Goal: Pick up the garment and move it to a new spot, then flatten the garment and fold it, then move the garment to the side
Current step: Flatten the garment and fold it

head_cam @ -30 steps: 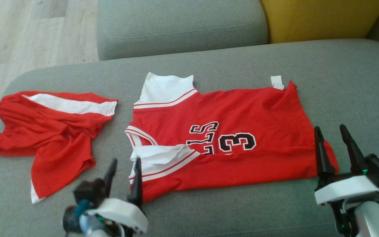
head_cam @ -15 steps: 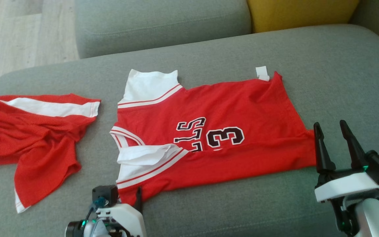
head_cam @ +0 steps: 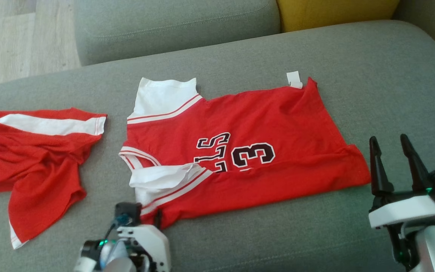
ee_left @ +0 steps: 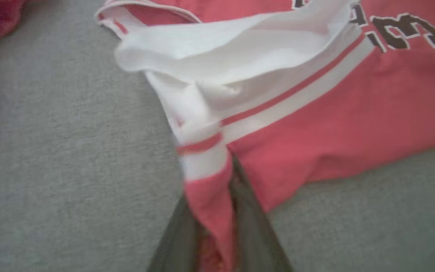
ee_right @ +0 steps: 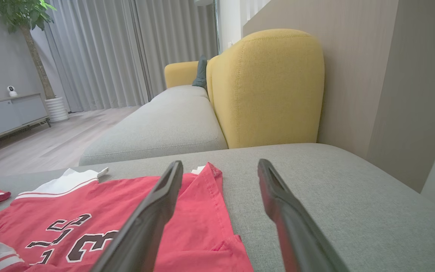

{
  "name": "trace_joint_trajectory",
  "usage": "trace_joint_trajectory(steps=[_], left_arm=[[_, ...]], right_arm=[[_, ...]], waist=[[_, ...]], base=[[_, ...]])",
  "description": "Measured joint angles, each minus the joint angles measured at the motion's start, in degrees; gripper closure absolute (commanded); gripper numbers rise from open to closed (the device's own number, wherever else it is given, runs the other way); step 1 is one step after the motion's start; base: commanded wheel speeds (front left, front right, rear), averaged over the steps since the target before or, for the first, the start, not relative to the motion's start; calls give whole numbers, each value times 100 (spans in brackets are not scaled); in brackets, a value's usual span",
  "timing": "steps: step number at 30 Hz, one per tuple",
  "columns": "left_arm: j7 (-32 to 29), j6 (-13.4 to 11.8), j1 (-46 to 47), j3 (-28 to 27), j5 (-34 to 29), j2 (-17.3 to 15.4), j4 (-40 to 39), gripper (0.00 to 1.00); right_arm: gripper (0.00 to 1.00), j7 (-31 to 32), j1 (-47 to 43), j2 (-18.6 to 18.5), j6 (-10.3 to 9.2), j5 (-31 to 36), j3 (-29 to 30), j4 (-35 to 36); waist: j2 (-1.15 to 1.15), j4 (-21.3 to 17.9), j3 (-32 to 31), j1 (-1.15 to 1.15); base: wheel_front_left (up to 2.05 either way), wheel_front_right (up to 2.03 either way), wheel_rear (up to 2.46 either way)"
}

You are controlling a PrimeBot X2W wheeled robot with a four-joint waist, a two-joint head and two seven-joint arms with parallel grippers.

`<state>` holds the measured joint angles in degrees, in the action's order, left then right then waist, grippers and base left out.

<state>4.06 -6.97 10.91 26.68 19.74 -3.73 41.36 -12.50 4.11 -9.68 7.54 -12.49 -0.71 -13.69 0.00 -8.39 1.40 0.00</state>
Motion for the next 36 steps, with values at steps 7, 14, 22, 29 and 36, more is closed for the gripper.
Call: trace_joint_trajectory(steps=[7, 14, 22, 29, 36], left_arm=[[308, -36, 31, 26, 0, 24, 4, 100], [665, -162, 29, 14, 0, -2, -162, 100], [768, -269, 13, 22, -46, -67, -502, 100], [764, -287, -17, 49, -48, -136, -653, 100], [706, -287, -18, 103, -48, -162, -773, 100]], right_arm=[[0, 402, 2, 18, -1, 9, 104, -148], [0, 1111, 13, 279, -1, 3, 383, -834], [0, 1510, 401, 566, -1, 333, 1060, -1749], [0, 1556, 599, 636, -1, 612, 1312, -2263], [27, 1707, 860, 697, -1, 791, 1279, -2733]], waist=[[0, 117, 8, 0], [0, 338, -39, 0], [0, 576, -19, 0], [0, 661, 41, 0], [0, 668, 128, 0]], base=[[0, 0, 0], [0, 0, 0], [0, 0, 0], [0, 0, 0], [0, 0, 0]])
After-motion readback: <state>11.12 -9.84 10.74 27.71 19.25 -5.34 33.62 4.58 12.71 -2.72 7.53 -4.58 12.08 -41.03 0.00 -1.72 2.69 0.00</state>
